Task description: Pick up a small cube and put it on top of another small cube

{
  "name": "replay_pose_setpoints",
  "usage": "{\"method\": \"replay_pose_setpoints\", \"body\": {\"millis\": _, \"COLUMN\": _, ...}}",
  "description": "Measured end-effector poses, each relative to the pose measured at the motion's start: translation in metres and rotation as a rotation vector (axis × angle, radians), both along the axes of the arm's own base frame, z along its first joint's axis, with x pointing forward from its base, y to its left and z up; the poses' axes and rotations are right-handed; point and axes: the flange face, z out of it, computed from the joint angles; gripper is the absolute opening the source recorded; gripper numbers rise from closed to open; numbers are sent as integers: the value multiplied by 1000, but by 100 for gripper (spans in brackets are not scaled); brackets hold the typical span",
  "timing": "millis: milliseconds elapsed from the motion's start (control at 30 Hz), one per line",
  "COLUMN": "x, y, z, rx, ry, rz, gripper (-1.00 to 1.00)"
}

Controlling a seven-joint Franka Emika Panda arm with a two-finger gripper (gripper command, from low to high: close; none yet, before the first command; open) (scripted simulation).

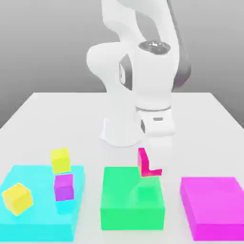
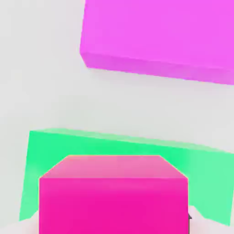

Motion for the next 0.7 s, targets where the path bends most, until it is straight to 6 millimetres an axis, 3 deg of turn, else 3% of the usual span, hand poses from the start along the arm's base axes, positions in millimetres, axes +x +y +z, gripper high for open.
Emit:
{"method": "replay_pose_setpoints", "body": {"millis": 200, "x": 20, "y": -87, "z": 25, "rx": -3, "ry": 6, "rz": -168, "gripper": -100}}
{"method": "replay_pose_setpoints", "body": {"millis": 367, "x": 17, "y": -167, "z": 42, "rx": -7, "ry": 23, "rz": -314, "gripper": -100}}
{"method": "replay_pose_setpoints", "body": {"millis": 433, "x": 17, "y": -177, "z": 32, "rx": -1, "ry": 28, "rz": -333, "gripper": -100}}
{"method": "replay_pose_setpoints", "body": {"millis": 600, "x": 17, "y": -181, "z": -13, "rx": -2, "ry": 29, "rz": -341, "gripper": -100}}
{"method": "replay_pose_setpoints", "body": {"millis": 633, "x": 16, "y": -182, "z": -19, "rx": -5, "ry": 28, "rz": -342, "gripper": 100}}
{"method": "replay_pose_setpoints", "body": {"millis": 700, "x": 16, "y": -182, "z": -19, "rx": -5, "ry": 28, "rz": -342, "gripper": 100}}
